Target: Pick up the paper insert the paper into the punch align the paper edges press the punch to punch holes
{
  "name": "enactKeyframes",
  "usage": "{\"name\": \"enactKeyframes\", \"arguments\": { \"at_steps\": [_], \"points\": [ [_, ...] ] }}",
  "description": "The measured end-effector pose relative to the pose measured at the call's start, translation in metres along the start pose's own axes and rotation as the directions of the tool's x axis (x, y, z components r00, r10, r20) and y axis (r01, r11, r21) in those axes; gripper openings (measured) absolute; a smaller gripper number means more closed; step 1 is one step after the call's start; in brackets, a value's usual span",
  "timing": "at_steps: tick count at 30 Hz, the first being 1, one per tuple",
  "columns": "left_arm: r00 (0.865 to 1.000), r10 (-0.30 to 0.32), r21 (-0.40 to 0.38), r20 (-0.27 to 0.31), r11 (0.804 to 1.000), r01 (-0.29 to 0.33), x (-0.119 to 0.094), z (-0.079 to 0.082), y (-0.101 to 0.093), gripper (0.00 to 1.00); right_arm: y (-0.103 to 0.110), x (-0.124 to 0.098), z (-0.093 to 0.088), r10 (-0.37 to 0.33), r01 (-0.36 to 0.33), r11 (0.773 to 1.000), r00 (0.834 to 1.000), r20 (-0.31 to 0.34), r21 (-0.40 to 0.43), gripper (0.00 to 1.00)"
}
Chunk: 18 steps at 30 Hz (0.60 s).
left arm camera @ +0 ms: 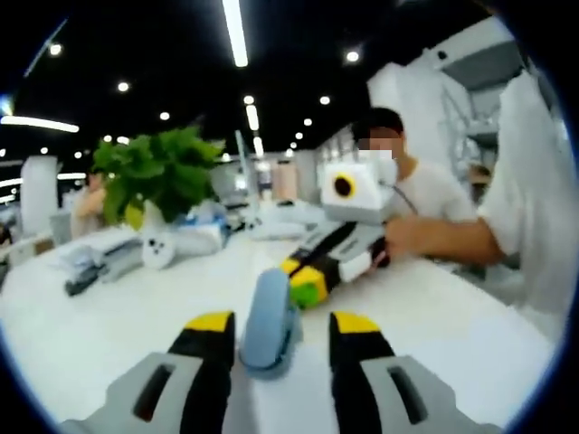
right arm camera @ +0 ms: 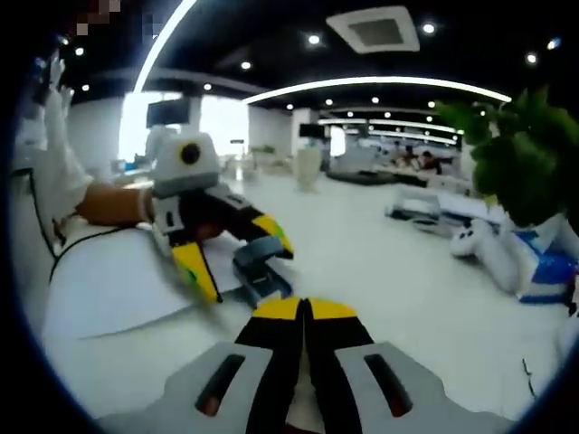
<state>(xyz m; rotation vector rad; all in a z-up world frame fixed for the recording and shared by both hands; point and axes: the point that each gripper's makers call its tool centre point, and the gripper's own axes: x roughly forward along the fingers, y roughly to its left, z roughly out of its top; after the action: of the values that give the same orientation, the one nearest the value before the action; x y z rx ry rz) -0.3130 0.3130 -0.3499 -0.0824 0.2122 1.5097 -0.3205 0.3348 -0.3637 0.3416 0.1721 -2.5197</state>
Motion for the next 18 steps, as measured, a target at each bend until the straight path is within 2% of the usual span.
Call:
{"name": "enactKeyframes", "arguments": {
  "at_steps": [4,7,18],
  "points": [
    [1.0,0.0,-0.005,-0.006,1.0,0.0,0.0003,-0.0014,0.0005,0.41,-0.0003,0.0004,-0.0006,0.003,-0.002,1.0,1.0,-0.005,0.011,0.05],
    [1.0,0.011,-0.007,-0.02,1.0,-0.011,0.0008,-0.0047,0.0031,0.35,-0.0008,0.0006,-0.0018,0.001,-0.001,1.0,1.0,-0.012,0.005,0.05],
    [0.999,0.024,0.018,-0.029,1.0,-0.024,-0.0026,-0.0075,0.0007,0.26,0.0,0.0022,-0.0039,-0.005,0.005,1.0,1.0,-0.026,0.004,0.05]
  ]
}}
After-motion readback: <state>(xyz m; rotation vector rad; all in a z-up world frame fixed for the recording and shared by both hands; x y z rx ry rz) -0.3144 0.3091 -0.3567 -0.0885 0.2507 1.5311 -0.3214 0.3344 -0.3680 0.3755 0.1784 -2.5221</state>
